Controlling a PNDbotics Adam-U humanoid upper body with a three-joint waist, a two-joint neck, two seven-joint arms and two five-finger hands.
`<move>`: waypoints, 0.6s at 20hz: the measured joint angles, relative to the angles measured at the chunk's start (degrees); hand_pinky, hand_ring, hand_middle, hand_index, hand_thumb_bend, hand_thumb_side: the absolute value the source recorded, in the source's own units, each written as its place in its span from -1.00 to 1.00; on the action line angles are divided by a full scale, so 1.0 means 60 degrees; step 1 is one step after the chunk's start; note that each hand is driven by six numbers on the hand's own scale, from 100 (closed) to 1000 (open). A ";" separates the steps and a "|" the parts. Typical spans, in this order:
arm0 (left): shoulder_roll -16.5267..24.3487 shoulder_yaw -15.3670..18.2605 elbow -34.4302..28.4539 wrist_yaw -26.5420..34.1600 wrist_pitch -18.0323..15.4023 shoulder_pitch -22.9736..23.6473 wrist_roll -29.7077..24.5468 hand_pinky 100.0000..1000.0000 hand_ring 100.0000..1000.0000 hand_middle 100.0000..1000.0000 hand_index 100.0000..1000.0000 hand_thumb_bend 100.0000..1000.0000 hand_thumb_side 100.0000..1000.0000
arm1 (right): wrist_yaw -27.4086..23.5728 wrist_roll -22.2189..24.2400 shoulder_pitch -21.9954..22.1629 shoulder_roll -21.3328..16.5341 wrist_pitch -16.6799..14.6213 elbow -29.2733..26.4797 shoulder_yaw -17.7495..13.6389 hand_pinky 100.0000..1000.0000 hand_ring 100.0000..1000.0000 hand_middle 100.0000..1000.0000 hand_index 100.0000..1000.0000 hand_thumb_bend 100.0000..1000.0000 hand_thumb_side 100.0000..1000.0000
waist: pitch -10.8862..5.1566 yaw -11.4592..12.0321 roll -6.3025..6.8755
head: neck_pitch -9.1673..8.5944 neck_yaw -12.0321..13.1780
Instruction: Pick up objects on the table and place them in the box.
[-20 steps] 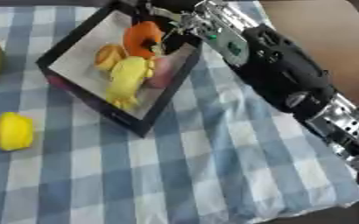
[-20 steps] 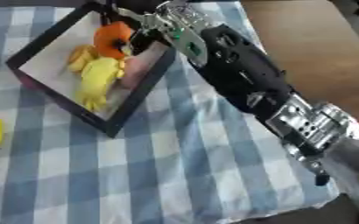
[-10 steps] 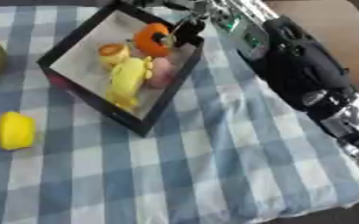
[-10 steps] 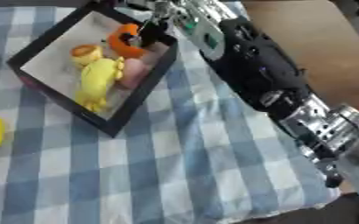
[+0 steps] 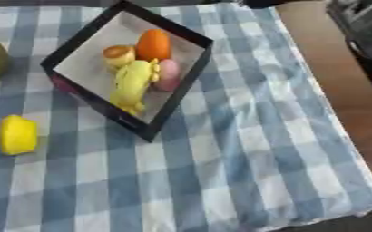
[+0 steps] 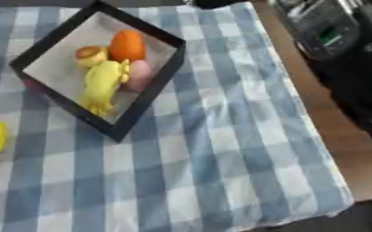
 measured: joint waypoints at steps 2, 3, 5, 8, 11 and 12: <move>0.0003 0.0040 -0.0002 -0.0027 -0.0010 -0.0002 0.0034 0.74 1.00 0.96 0.74 -1.00 0.69 | -0.0909 -0.0640 0.0738 -0.0288 0.0117 -0.0396 -0.0379 0.68 0.55 0.37 0.62 -1.00 0.00 | -0.0072 -0.0064 0.0000 | 0.0000 0.0101; 0.0013 0.0045 -0.0005 -0.0036 -0.0017 -0.0003 0.0049 0.74 1.00 0.96 0.74 -1.00 0.69 | -0.1351 -0.0951 0.1105 -0.0361 0.0107 -0.0498 -0.0575 0.68 0.55 0.37 0.62 -1.00 -0.02 | -0.0087 -0.0086 0.0000 | 0.0000 0.0153; 0.0054 0.0062 -0.0008 -0.0047 -0.0024 -0.0008 0.0082 0.74 1.00 0.96 0.74 -1.00 0.68 | -0.2124 -0.1512 0.1801 -0.0382 -0.0040 -0.0579 -0.0958 0.69 0.56 0.38 0.64 -1.00 -0.02 | -0.0087 -0.0116 0.0000 | 0.0000 0.0260; 0.0084 0.0103 -0.0032 -0.0066 -0.0023 -0.0009 0.0128 0.73 1.00 0.96 0.74 -1.00 0.67 | -0.2920 -0.2209 0.2786 -0.0311 -0.0394 -0.0614 -0.1532 0.69 0.54 0.35 0.63 -1.00 -0.04 | -0.0087 -0.0154 0.0003 | 0.0000 0.0499; 0.0120 0.0145 -0.0080 -0.0079 -0.0025 -0.0014 0.0175 0.73 1.00 0.95 0.74 -1.00 0.65 | -0.3353 -0.2770 0.3574 -0.0008 -0.0784 -0.0628 -0.1998 0.67 0.52 0.32 0.61 -1.00 -0.17 | -0.0088 -0.0182 0.0012 | 0.0000 0.0752; 0.0174 0.0156 -0.0114 -0.0091 -0.0017 -0.0021 0.0188 0.73 1.00 0.95 0.74 -1.00 0.65 | -0.3451 -0.2940 0.3799 0.0118 -0.0955 -0.0628 -0.2123 0.67 0.51 0.31 0.61 -1.00 -0.19 | -0.0088 -0.0183 0.0027 | 0.0000 0.0833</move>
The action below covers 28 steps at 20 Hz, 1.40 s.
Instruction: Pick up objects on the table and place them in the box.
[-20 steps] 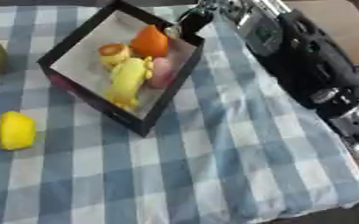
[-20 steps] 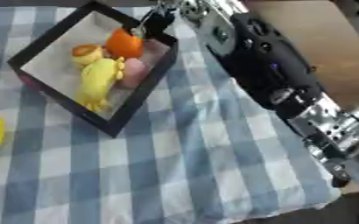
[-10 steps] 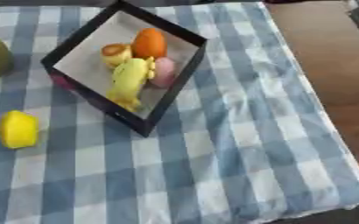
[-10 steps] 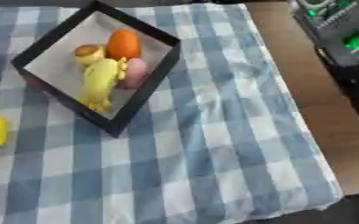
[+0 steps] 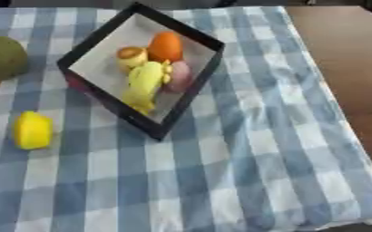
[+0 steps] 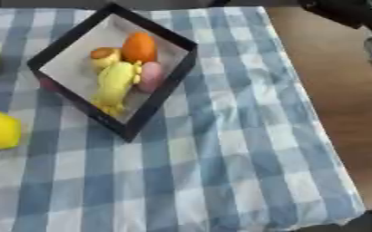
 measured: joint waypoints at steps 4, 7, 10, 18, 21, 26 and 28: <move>0.0245 0.0006 -0.0197 -0.0142 0.0011 -0.0115 0.0013 0.72 1.00 0.94 0.74 -1.00 0.60 | -0.0254 -0.0563 0.0653 0.0505 -0.0670 0.0000 -0.0369 0.67 0.50 0.31 0.60 -1.00 -0.25 | 0.0000 -0.0017 0.0162 | 0.0000 0.0244; 0.0618 0.0008 -0.0415 -0.0396 0.0055 -0.0267 -0.0023 0.71 1.00 0.93 0.76 -1.00 0.54 | -0.0299 -0.0793 0.0968 0.0757 -0.1014 -0.0001 -0.0506 0.66 0.49 0.30 0.59 -1.00 -0.22 | 0.0000 -0.0044 0.0203 | 0.0000 0.0339; 0.1440 -0.0003 -0.0730 -0.0850 0.0249 -0.0579 -0.0284 0.69 1.00 0.88 0.76 -1.00 0.45 | -0.0239 -0.0883 0.1278 0.0930 -0.1121 -0.0001 -0.0575 0.66 0.49 0.30 0.59 -1.00 -0.21 | 0.0000 -0.0049 0.0285 | 0.0000 0.0389; 0.4257 -0.0437 -0.1044 -0.1885 0.1021 -0.2063 -0.1873 0.66 1.00 0.83 0.79 -1.00 0.48 | -0.0129 -0.1030 0.1531 0.1047 -0.1254 -0.0001 -0.0669 0.66 0.49 0.29 0.59 -1.00 -0.24 | -0.0087 -0.0056 0.0388 | -0.0001 0.0431; 0.4770 -0.0843 -0.0419 -0.1999 0.1317 -0.2931 -0.2590 0.66 1.00 0.85 0.80 -1.00 0.54 | -0.0107 -0.1075 0.1532 0.1068 -0.1300 -0.0001 -0.0684 0.66 0.49 0.29 0.59 -1.00 -0.23 | -0.0087 -0.0124 0.0388 | -0.0001 0.0488; 0.4827 -0.1496 0.1455 -0.2145 0.1718 -0.4510 -0.3600 0.67 1.00 0.88 0.81 -1.00 0.57 | -0.0141 -0.1216 0.1533 0.1124 -0.1399 -0.0001 -0.0761 0.67 0.50 0.32 0.61 -1.00 0.05 | -0.0087 -0.0254 0.0401 | -0.0001 0.0587; 0.4643 -0.1698 0.2356 -0.2333 0.1802 -0.5114 -0.3842 0.67 1.00 0.88 0.81 -1.00 0.58 | -0.0246 -0.1356 0.1538 0.1129 -0.1381 -0.0001 -0.0830 0.67 0.51 0.33 0.63 -1.00 0.20 | -0.0087 -0.0315 0.0442 | -0.0001 0.0653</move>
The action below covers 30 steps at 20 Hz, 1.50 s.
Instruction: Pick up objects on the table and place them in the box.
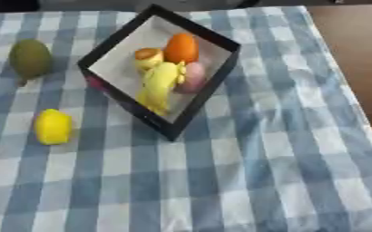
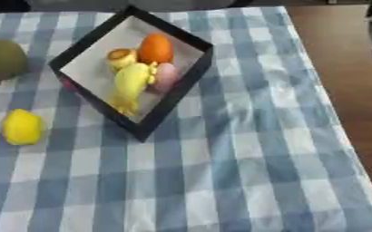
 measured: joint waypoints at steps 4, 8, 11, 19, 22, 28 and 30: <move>-0.0561 -0.0273 0.1836 -0.0649 -0.0029 -0.0989 -0.0357 0.68 1.00 0.91 0.83 -1.00 0.62 | -0.0161 -0.0226 0.0009 0.0004 0.0170 0.0000 -0.0095 0.67 0.51 0.33 0.62 -1.00 0.18 | 0.0000 -0.0071 0.0026 | 0.0000 0.0141; -0.1175 -0.0369 0.3410 -0.1359 -0.0370 -0.1696 -0.0738 0.72 1.00 0.93 0.85 -1.00 0.62 | -0.0163 -0.0222 0.0044 0.0006 0.0386 0.0000 -0.0091 0.67 0.51 0.32 0.62 -1.00 0.18 | 0.0000 -0.0090 0.0026 | 0.0000 0.0235; -0.1559 -0.0408 0.4252 -0.1880 -0.0829 -0.2107 -0.1163 0.74 1.00 0.93 0.84 -0.91 0.56 | -0.0163 -0.0237 0.0074 0.0047 0.0518 0.0000 -0.0085 0.66 0.50 0.32 0.61 -1.00 0.17 | -0.0010 -0.0083 0.0026 | 0.0000 0.0268; -0.2161 -0.0491 0.5162 -0.2877 -0.2090 -0.2656 -0.2887 0.75 1.00 0.91 0.79 -0.66 0.22 | -0.0163 -0.0251 0.0080 0.0081 0.0700 0.0000 -0.0054 0.66 0.49 0.30 0.60 -1.00 0.18 | -0.0020 -0.0068 0.0026 | 0.0000 0.0313; -0.2296 -0.0526 0.5282 -0.3207 -0.2325 -0.2774 -0.3445 0.75 1.00 0.89 0.78 -0.61 0.11 | -0.0163 -0.0244 0.0080 0.0088 0.0740 0.0000 -0.0023 0.66 0.49 0.30 0.60 -1.00 0.17 | -0.0021 -0.0067 0.0026 | 0.0000 0.0333; -0.2508 -0.0551 0.5459 -0.3790 -0.2601 -0.2944 -0.4357 0.77 1.00 0.89 0.78 -0.66 -0.24 | -0.0161 -0.0232 0.0079 0.0150 0.0792 0.0000 0.0005 0.66 0.48 0.29 0.60 -1.00 0.18 | -0.0021 -0.0127 0.0026 | 0.0000 0.0382; -0.2558 -0.0553 0.5499 -0.3947 -0.2637 -0.2966 -0.4691 0.78 1.00 0.89 0.79 -0.61 -0.23 | -0.0161 -0.0221 0.0079 0.0161 0.0815 0.0000 0.0030 0.66 0.48 0.28 0.60 -1.00 0.18 | -0.0021 -0.0148 0.0026 | 0.0000 0.0395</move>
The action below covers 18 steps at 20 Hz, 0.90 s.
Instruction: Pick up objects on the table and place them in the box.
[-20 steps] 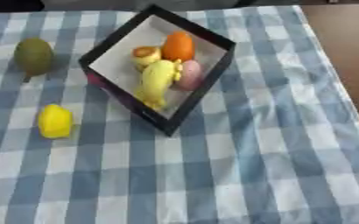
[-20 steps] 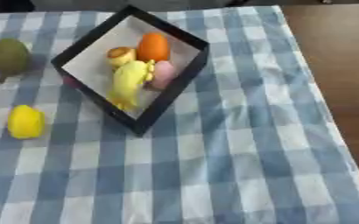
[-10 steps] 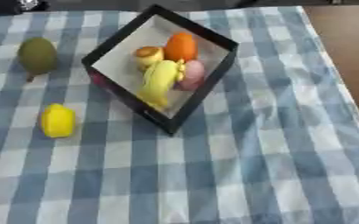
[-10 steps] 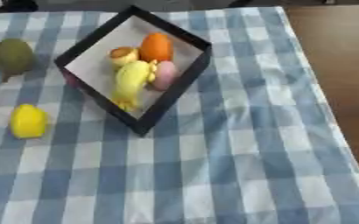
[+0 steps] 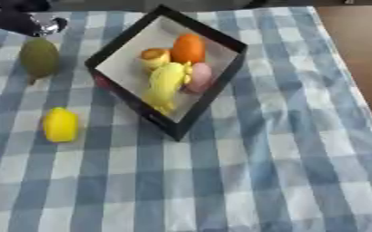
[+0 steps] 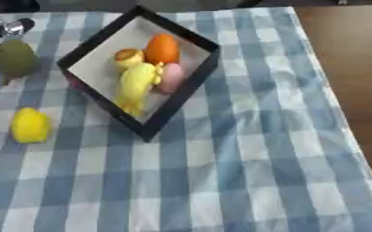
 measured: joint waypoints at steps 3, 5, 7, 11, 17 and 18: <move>-0.0007 0.0003 0.0049 -0.0235 0.0035 -0.0007 -0.0420 0.80 1.00 0.86 0.80 -0.50 -0.17 | 0.0008 0.0014 0.0005 0.0002 0.0018 0.0000 0.0029 0.65 0.47 0.28 0.60 -1.00 0.19 | 0.0000 -0.0004 0.0025 | 0.0000 0.0018; -0.0007 0.0008 0.0082 -0.0467 0.0084 -0.0007 -0.0651 0.83 1.00 0.79 0.81 -0.37 -0.20 | 0.0016 0.0005 0.0027 0.0011 0.0044 0.0000 0.0032 0.65 0.47 0.28 0.59 -1.00 0.19 | 0.0000 -0.0004 0.0045 | 0.0000 0.0028; -0.0006 0.0010 0.0084 -0.0776 0.0127 -0.0007 -0.0787 0.83 1.00 0.73 0.80 -0.31 -0.22 | 0.0035 0.0003 0.0075 0.0035 0.0072 0.0000 0.0038 0.65 0.47 0.27 0.59 -1.00 0.20 | 0.0000 -0.0004 0.0046 | 0.0000 0.0039; -0.0006 0.0018 0.0149 -0.1477 0.0130 -0.0007 -0.0835 0.83 1.00 0.67 0.80 -0.27 -0.21 | 0.0091 0.0020 0.0081 0.0089 0.0090 0.0000 0.0085 0.65 0.46 0.27 0.59 -1.00 0.19 | 0.0000 -0.0023 0.0046 | 0.0000 0.0075; -0.0005 0.0086 0.0361 -0.2183 0.0203 0.0000 -0.0809 0.83 1.00 0.66 0.81 -0.18 -0.18 | 0.0111 0.0026 0.0079 0.0096 0.0085 0.0000 0.0088 0.65 0.46 0.27 0.58 -1.00 0.18 | 0.0000 -0.0046 0.0046 | 0.0000 0.0117; -0.0004 0.0102 0.0403 -0.2283 0.0231 0.0006 -0.0807 0.84 1.00 0.66 0.81 -0.14 -0.16 | 0.0117 0.0026 0.0079 0.0096 0.0085 0.0000 0.0088 0.65 0.46 0.27 0.58 -1.00 0.19 | 0.0000 -0.0046 0.0046 | 0.0000 0.0118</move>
